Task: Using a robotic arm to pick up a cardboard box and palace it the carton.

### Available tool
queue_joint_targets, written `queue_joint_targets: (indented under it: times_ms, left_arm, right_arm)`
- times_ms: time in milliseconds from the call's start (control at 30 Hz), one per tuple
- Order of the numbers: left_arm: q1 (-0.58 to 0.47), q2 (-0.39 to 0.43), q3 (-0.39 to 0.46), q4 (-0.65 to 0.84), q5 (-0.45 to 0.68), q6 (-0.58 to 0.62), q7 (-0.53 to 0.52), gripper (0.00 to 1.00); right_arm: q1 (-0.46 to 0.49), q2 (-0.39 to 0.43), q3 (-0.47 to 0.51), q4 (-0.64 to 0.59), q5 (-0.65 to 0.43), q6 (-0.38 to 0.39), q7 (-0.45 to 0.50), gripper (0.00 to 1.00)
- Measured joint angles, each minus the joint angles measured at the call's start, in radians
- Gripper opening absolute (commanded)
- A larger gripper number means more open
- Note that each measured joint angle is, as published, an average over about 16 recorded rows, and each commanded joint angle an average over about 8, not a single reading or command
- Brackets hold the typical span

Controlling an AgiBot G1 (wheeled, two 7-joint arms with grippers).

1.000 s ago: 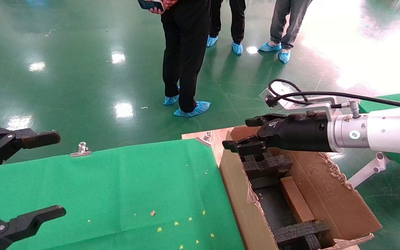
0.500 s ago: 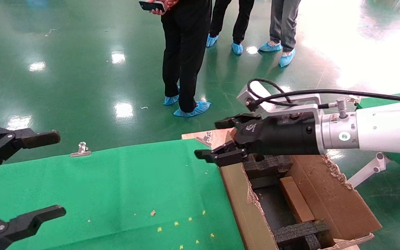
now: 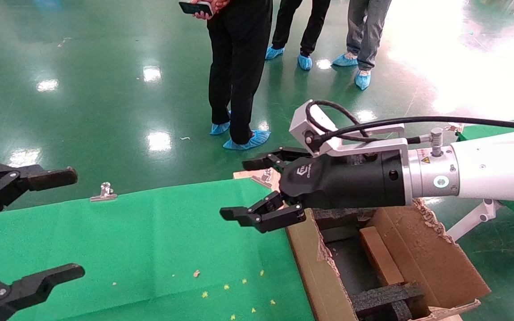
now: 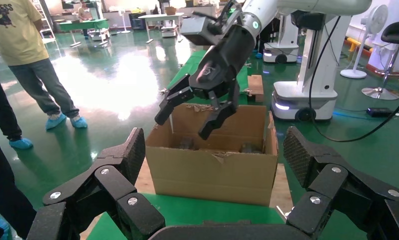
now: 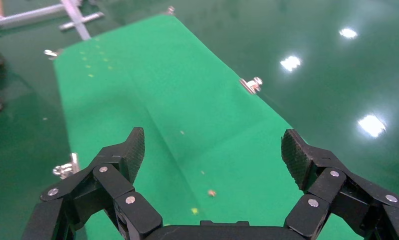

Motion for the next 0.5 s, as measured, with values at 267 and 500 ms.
queue_joint_targets:
  times_ms: [267,500]
  left_arm:
    - [0.0,0.0,0.0,0.0,0.0,0.0,0.0,1.0]
    - [0.0,0.0,0.0,0.0,0.0,0.0,0.0,1.0]
  right_arm:
    - [-0.114,-0.031,0.186,-0.011,0.024,-0.107,-0.072,1.0]
    - [-0.216,-0.058,0.353,-0.021,0.046,-0.202,-0.136,1.0]
